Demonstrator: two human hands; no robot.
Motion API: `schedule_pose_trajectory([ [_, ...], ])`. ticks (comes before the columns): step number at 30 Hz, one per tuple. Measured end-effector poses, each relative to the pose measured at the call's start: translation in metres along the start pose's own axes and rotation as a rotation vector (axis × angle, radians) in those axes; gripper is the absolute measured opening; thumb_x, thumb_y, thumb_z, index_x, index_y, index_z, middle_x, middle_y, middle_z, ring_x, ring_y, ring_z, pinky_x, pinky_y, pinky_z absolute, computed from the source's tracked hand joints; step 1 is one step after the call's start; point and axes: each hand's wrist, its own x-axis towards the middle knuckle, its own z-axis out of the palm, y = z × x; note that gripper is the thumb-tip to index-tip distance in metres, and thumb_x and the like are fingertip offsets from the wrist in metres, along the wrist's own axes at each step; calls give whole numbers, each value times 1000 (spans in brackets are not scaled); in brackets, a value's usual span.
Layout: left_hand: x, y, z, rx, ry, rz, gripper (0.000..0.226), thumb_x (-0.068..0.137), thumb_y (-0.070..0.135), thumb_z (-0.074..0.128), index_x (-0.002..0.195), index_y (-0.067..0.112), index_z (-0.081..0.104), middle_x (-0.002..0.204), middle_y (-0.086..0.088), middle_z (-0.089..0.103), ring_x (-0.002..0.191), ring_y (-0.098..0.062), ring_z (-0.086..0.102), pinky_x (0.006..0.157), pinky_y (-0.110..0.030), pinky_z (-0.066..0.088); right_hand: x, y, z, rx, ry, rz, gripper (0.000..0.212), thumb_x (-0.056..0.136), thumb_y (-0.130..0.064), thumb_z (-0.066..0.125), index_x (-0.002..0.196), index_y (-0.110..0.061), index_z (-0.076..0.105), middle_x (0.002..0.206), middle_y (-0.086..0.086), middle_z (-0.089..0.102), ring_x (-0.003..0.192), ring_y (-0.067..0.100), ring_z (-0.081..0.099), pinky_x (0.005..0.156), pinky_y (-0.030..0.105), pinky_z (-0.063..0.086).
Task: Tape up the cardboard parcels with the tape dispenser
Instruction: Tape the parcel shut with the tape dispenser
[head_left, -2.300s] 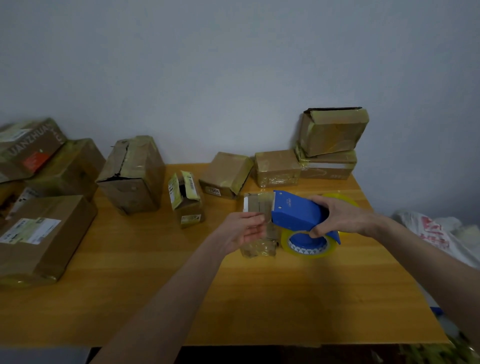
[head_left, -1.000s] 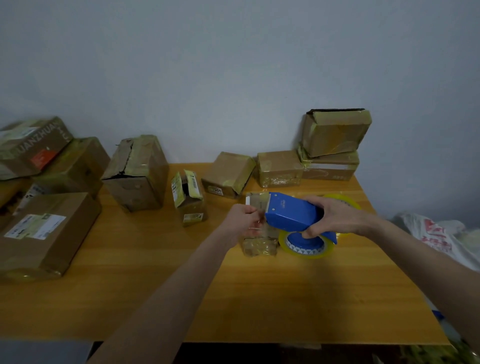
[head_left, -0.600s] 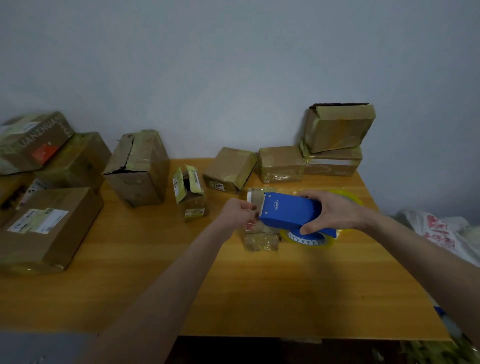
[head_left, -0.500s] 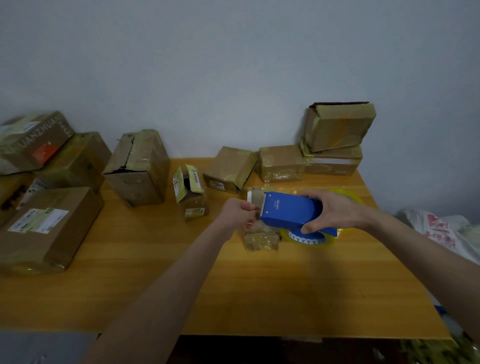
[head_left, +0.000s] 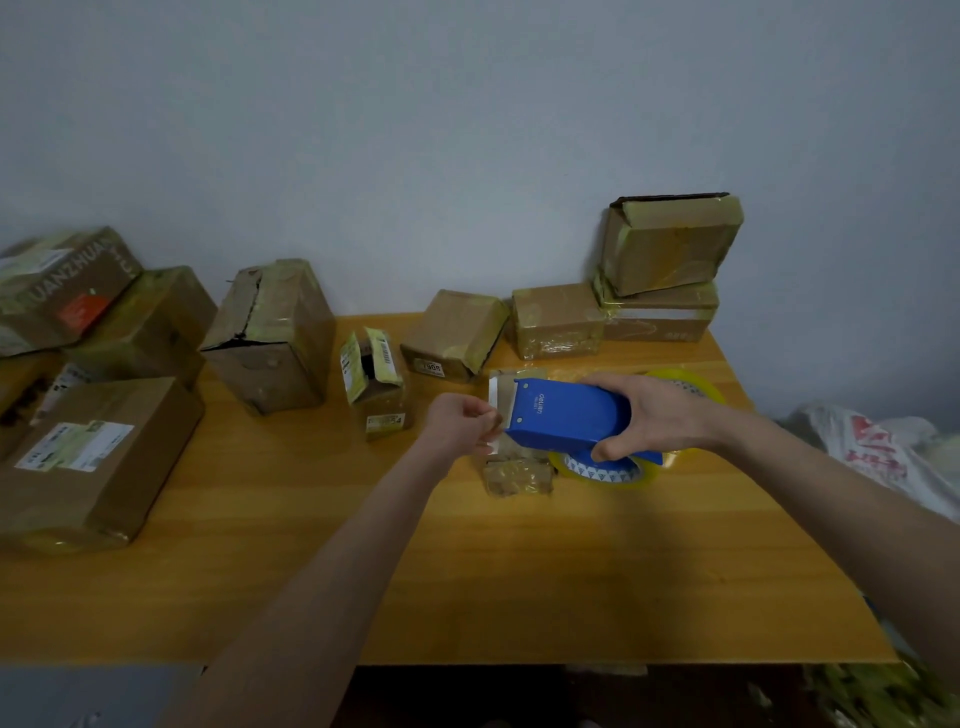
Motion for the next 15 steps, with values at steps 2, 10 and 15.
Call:
schedule_pose_trajectory([
  [2,1,-2,-4,-2,23,-1,9,91,9,59,84,14,61,86,-4,64,77,-11,65,54,-17,51,0,1,0,4,4,6,70,60,-47,74,124,-35,50,108,-16,58,97,4,58,77,17,47],
  [10,-4,-40,-25,-11,113,-43,8,92,6,60,84,8,61,78,-7,61,68,-12,59,55,-23,56,-21,28,-6,-74,-45,105,75,58,-50,69,127,-39,41,106,-19,54,96,5,56,75,17,45],
  [15,1,-48,-20,31,125,-26,8,92,7,61,84,9,61,76,-6,61,67,-12,58,57,-25,56,-30,37,-11,-45,-72,126,73,59,-43,71,125,-47,38,113,-17,54,105,8,55,87,26,46],
])
